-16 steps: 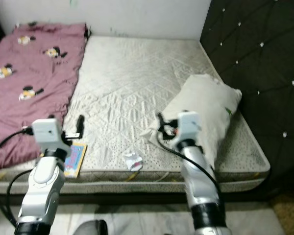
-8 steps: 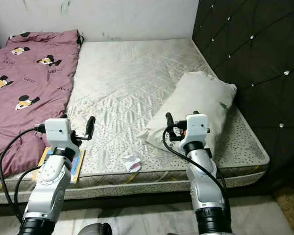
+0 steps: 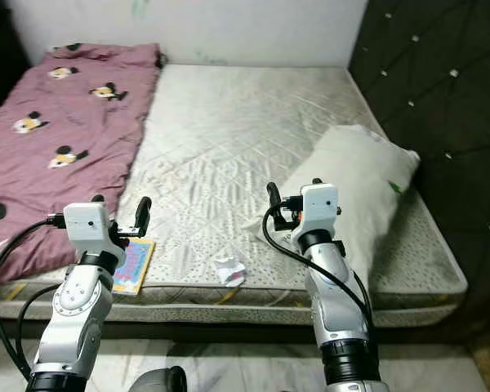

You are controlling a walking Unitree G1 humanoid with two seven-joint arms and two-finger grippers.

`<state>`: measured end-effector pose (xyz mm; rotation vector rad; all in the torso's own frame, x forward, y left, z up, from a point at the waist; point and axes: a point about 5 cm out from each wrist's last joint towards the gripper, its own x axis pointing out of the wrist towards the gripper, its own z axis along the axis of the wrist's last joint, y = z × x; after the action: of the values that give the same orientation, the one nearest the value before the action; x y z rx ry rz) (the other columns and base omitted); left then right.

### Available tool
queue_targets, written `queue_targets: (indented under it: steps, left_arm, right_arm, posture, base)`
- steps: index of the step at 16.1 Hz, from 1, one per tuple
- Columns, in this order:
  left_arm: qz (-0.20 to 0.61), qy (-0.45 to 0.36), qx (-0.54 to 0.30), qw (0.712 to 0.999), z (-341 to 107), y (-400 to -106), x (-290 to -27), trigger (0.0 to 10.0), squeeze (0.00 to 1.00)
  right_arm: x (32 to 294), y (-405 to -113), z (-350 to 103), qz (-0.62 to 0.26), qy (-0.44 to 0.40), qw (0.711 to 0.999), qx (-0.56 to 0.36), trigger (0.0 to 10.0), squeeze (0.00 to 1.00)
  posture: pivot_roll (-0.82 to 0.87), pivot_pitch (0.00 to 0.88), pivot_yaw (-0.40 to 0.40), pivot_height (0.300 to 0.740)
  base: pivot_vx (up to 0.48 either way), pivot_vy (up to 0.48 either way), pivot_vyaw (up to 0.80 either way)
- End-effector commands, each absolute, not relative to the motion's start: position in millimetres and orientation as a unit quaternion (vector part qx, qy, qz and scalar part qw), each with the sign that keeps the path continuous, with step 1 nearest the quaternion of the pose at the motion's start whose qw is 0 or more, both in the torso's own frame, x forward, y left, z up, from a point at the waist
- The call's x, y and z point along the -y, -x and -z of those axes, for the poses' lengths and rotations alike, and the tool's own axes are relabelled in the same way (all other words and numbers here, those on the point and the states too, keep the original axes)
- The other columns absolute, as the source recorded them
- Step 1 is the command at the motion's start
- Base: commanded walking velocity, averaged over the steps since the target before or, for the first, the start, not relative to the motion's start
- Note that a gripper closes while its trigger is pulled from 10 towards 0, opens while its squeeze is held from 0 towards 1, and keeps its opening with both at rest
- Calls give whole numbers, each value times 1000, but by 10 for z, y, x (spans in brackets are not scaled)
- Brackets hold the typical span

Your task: Clean up the room

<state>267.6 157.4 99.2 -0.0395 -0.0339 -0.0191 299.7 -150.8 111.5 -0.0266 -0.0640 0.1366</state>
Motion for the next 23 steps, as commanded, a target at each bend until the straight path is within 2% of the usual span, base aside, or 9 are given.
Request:
queue_targets:
  steps: [1, 13, 17, 19, 23]
  left_arm:
    - [9, 27, 18, 999, -1014, -2669, -1585, 10000, 0]
    - [3, 32, 15, 999, -1003, -2695, -1569, 10000, 0]
    - [-16, 23, 22, 999, -1011, -2692, -1608, 10000, 0]
    - [-10, 24, 22, 999, -1012, -2694, -1598, 10000, 0]
    - [11, 25, 32, 999, -1038, -2677, -1569, 10000, 0]
  right_arm:
    - [1521, -3008, -1101, -69, 11, 997, 24, 10000, 0]
    - [1539, -3027, -1118, -74, 12, 997, 26, 10000, 0]
    - [1540, -3043, -1141, -82, 32, 996, 31, 10000, 0]
    - [1533, -3042, -1144, -84, 31, 995, 32, 10000, 0]
    - [1530, -3044, -1143, -82, 23, 996, 31, 10000, 0]
  posture:
    - [-19, 37, 2, 740]
    - [-29, 34, -4, 740]
    - [-30, 31, -8, 740]
    - [-30, 31, -10, 740]
    - [-30, 36, -9, 740]
  base:
    - [0, 352, 0]
    - [0, 424, 0]
    - [0, 0, 145]
    - [0, 0, 787]
    - [0, 0, 0]
